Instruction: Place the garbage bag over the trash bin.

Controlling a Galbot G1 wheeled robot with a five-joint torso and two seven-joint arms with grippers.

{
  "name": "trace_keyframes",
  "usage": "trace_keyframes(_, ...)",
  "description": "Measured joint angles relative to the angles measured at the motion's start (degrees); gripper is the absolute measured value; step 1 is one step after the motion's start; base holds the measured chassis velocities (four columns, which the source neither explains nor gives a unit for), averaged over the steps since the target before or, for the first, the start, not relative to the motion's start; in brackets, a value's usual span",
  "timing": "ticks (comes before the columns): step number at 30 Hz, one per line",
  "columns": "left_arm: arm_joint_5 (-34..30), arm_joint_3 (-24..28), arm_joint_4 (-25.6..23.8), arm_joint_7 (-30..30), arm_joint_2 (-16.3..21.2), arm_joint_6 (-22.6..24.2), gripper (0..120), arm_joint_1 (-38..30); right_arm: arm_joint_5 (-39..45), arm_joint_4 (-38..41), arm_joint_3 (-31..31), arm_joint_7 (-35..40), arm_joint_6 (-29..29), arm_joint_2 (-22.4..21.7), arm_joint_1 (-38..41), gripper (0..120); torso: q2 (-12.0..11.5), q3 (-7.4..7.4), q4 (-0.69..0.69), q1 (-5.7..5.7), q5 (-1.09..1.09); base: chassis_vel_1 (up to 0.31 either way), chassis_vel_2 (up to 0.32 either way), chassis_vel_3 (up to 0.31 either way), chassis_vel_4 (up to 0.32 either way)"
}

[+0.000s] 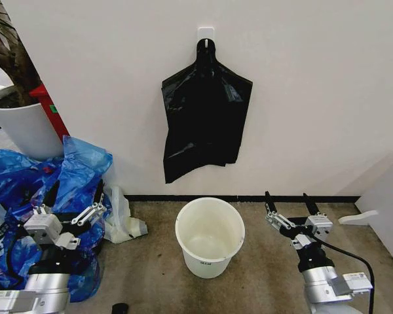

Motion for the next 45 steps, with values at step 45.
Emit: trace_keyframes(45,-6.8,0.6,1.3,-0.1,7.4,4.1,100,-5.3,28.9,-1.1,-4.1,8.2,-8.8,-7.8,9.6,100,0.0,0.00,0.00,0.00,0.00,0.000,0.000,0.000,0.000)
